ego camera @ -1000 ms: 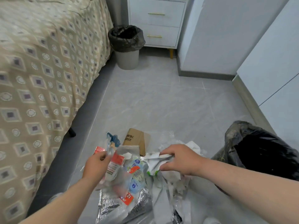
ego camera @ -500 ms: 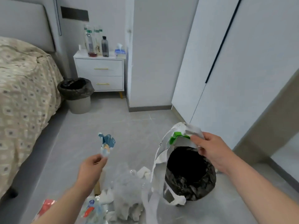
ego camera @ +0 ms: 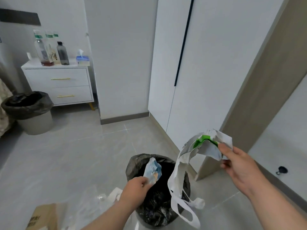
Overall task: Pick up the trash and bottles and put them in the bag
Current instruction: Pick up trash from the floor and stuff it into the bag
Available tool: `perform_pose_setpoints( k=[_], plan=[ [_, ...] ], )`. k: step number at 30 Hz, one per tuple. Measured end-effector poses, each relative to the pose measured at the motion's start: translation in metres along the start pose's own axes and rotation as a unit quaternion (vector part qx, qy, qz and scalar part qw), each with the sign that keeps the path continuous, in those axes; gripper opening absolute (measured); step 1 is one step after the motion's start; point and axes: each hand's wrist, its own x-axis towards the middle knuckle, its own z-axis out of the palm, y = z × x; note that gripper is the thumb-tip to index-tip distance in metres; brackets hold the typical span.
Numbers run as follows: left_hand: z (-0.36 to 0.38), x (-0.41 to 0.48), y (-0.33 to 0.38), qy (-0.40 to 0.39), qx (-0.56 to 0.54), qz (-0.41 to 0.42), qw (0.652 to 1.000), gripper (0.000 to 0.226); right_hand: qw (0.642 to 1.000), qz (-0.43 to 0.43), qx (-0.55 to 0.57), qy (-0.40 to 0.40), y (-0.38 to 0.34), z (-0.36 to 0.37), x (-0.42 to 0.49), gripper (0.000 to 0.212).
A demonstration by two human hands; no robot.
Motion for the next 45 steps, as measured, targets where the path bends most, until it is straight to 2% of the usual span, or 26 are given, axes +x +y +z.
perform_pose_setpoints(
  k=[1, 2, 5, 7, 10, 13, 16, 19, 22, 24, 26, 27, 30, 32, 34, 40, 45],
  plan=[
    [0.007, 0.005, -0.001, -0.008, 0.029, -0.004, 1.000, 0.021, 1.000, -0.001, -0.002, 0.010, 0.001, 0.000, 0.001, 0.076],
    [0.012, 0.009, -0.006, -0.008, 0.057, -0.014, 0.998, 0.030, 1.000, 0.001, -0.002, 0.018, 0.001, 0.000, 0.002, 0.067],
    [0.021, 0.013, -0.030, 0.026, 0.161, -0.040, 0.986, 0.092, 0.998, 0.016, 0.012, 0.052, 0.004, 0.002, 0.009, 0.025],
    [0.021, 0.011, -0.046, 0.012, 0.172, -0.059, 0.983, 0.115, 0.997, 0.018, 0.007, 0.073, 0.011, 0.005, 0.016, 0.010],
    [0.020, 0.011, -0.063, -0.044, 0.106, -0.067, 0.991, 0.125, 0.995, 0.014, -0.005, 0.101, 0.023, 0.014, 0.026, 0.014],
    [0.021, 0.011, -0.070, -0.053, 0.072, -0.051, 0.995, 0.131, 0.994, 0.005, -0.023, 0.109, 0.032, 0.033, 0.036, 0.017],
    [0.021, 0.011, -0.078, -0.055, 0.069, -0.034, 0.996, 0.133, 0.994, -0.015, -0.079, 0.073, 0.050, 0.058, 0.041, 0.014],
    [0.019, 0.011, -0.081, -0.052, 0.069, -0.021, 0.996, 0.136, 0.982, -0.045, -0.183, 0.014, 0.078, 0.078, 0.039, 0.002],
    [0.019, 0.012, -0.081, -0.051, 0.059, -0.021, 0.997, 0.142, 0.956, -0.056, -0.288, -0.030, 0.109, 0.091, 0.038, 0.020],
    [0.020, 0.012, -0.082, -0.049, 0.051, -0.027, 0.997, 0.144, 0.922, -0.090, -0.372, -0.064, 0.129, 0.099, 0.034, 0.019],
    [0.021, 0.013, -0.085, -0.049, 0.042, -0.033, 0.997, 0.144, 0.865, -0.126, -0.471, -0.118, 0.152, 0.106, 0.032, 0.023],
    [0.021, 0.012, -0.085, -0.051, 0.040, -0.034, 0.997, 0.144, 0.836, -0.112, -0.514, -0.156, 0.163, 0.108, 0.031, 0.031],
    [0.021, 0.012, -0.087, -0.057, 0.040, -0.034, 0.997, 0.142, 0.731, -0.003, -0.617, -0.291, 0.193, 0.109, 0.035, 0.055],
    [0.020, 0.012, -0.086, -0.060, 0.041, -0.033, 0.997, 0.142, 0.691, 0.045, -0.636, -0.340, 0.200, 0.108, 0.035, 0.055],
    [0.020, 0.011, -0.085, -0.063, 0.044, -0.031, 0.997, 0.141, 0.691, 0.038, -0.637, -0.339, 0.199, 0.108, 0.034, 0.044],
    [0.006, 0.004, -0.079, -0.092, 0.093, -0.042, 0.991, 0.132, 0.747, 0.001, -0.589, -0.307, 0.177, 0.132, 0.033, 0.033],
    [-0.047, -0.038, -0.097, -0.044, 0.045, -0.040, 0.997, 0.102, 0.786, -0.053, -0.534, -0.307, 0.140, 0.175, 0.006, 0.036]
  ],
)
